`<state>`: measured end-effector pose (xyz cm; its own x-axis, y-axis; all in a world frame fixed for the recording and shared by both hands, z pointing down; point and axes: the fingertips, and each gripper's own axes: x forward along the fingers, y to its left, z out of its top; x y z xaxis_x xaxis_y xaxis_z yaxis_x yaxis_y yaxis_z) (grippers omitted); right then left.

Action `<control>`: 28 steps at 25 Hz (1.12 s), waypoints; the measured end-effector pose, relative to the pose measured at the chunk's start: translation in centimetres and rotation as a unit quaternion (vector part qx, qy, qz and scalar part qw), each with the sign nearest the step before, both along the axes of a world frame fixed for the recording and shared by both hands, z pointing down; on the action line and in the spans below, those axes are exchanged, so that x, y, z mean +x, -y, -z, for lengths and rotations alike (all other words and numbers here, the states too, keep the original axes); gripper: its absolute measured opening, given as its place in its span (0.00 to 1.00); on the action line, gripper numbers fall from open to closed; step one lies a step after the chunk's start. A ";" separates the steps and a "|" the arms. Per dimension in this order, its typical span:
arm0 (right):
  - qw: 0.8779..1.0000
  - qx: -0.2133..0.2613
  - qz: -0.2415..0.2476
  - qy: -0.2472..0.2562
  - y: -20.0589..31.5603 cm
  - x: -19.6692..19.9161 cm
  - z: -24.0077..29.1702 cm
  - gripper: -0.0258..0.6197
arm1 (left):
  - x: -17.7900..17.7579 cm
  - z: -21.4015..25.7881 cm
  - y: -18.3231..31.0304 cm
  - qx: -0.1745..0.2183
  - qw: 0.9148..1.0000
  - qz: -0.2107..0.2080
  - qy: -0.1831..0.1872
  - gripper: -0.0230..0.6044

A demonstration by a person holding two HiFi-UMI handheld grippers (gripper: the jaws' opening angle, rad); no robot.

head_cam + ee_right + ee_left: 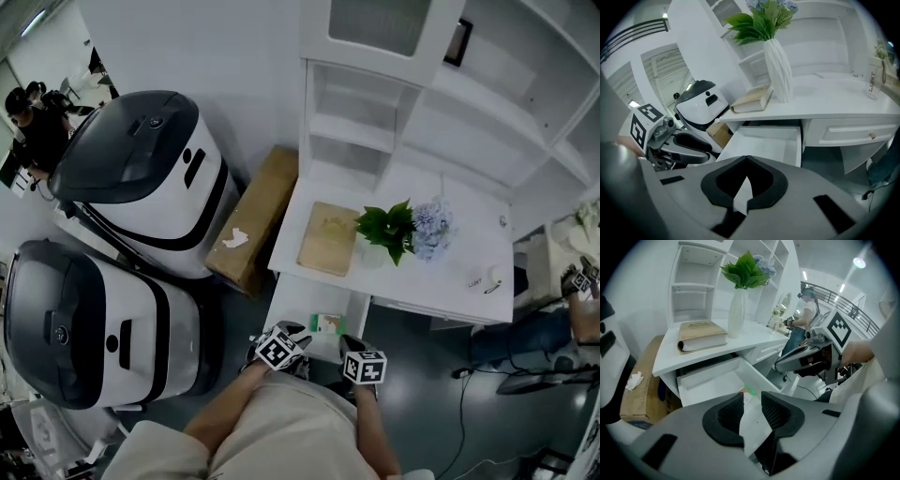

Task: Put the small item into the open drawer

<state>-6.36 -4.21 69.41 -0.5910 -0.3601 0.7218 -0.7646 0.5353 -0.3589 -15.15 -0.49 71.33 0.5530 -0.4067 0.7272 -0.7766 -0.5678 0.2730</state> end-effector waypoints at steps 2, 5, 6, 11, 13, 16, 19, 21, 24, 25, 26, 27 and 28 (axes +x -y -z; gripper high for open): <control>1.000 0.001 0.000 -0.003 0.1 0.2 -0.1 0.08 | 0.0 0.2 0.3 0.003 1.000 -0.001 -0.003 0.20; 1.000 0.003 -0.005 -0.007 0.4 0.9 0.0 0.08 | 0.3 -0.5 0.5 0.003 1.000 -0.006 0.004 0.10; 1.000 0.004 -0.009 -0.008 0.5 1.2 0.1 0.08 | 0.4 -0.8 0.5 0.004 1.000 -0.013 0.012 0.09; 1.000 0.008 -0.023 -0.006 0.6 2.3 0.3 0.08 | 1.8 0.3 1.1 0.004 0.999 -0.040 -0.002 0.06; 1.000 0.016 -0.020 -0.015 0.8 2.5 0.2 0.08 | 1.9 0.4 1.3 0.001 0.999 -0.038 -0.008 0.06; 0.999 0.029 -0.022 -0.034 1.1 3.1 0.4 0.08 | 1.8 0.2 1.3 -0.002 0.999 -0.034 -0.007 0.06; 0.999 0.027 -0.025 -0.026 0.9 3.2 0.6 0.08 | 1.8 0.4 1.2 -0.004 0.999 -0.030 -0.010 0.06; 0.999 0.025 -0.020 -0.018 0.5 2.9 0.6 0.08 | 1.8 0.7 1.3 -0.002 1.000 -0.026 -0.012 0.06; 1.000 0.021 -0.012 -0.016 0.0 2.5 0.2 0.08 | 1.8 0.8 1.3 0.000 1.000 -0.024 -0.012 0.06; 1.000 0.019 -0.011 -0.016 -0.1 2.5 0.1 0.08 | 1.8 1.0 1.3 -0.001 1.000 -0.024 -0.012 0.06; 1.000 0.018 -0.010 -0.016 -0.2 2.5 0.1 0.08 | 1.9 1.2 1.3 -0.002 1.000 -0.024 -0.013 0.06; 1.000 0.017 -0.009 -0.017 -0.3 2.5 0.1 0.08 | 2.0 1.6 1.4 -0.001 1.000 -0.023 -0.014 0.06; 1.000 0.017 -0.008 -0.018 -0.3 2.6 0.1 0.08 | 2.2 1.9 1.4 0.000 1.000 -0.023 -0.016 0.06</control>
<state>-3.73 -3.87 69.34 -0.5593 -0.3942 0.7292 -0.7849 0.5348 -0.3129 -12.97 -1.94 69.47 0.5949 -0.3806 0.7080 -0.7401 -0.6031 0.2976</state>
